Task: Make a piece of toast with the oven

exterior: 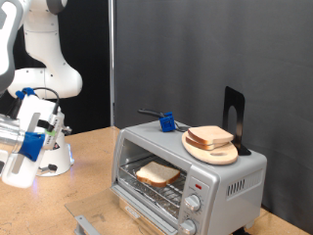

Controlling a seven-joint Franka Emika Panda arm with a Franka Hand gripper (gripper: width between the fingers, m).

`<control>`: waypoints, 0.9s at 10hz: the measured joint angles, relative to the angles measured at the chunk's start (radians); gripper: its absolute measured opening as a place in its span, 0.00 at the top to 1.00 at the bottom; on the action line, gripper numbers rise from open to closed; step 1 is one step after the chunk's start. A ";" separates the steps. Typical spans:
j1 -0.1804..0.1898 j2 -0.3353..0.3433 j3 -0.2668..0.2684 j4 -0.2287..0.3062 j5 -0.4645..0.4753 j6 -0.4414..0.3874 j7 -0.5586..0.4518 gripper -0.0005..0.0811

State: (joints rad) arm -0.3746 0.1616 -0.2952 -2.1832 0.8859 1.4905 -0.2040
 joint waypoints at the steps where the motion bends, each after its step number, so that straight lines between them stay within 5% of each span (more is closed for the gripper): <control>1: -0.001 0.000 -0.004 -0.002 -0.016 -0.001 0.001 0.16; 4: -0.006 0.011 -0.016 -0.041 -0.036 0.085 -0.064 0.16; 9: -0.003 0.131 0.015 -0.080 0.030 0.200 -0.190 0.16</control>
State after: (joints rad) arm -0.3778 0.2926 -0.2801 -2.2635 0.9158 1.6900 -0.3936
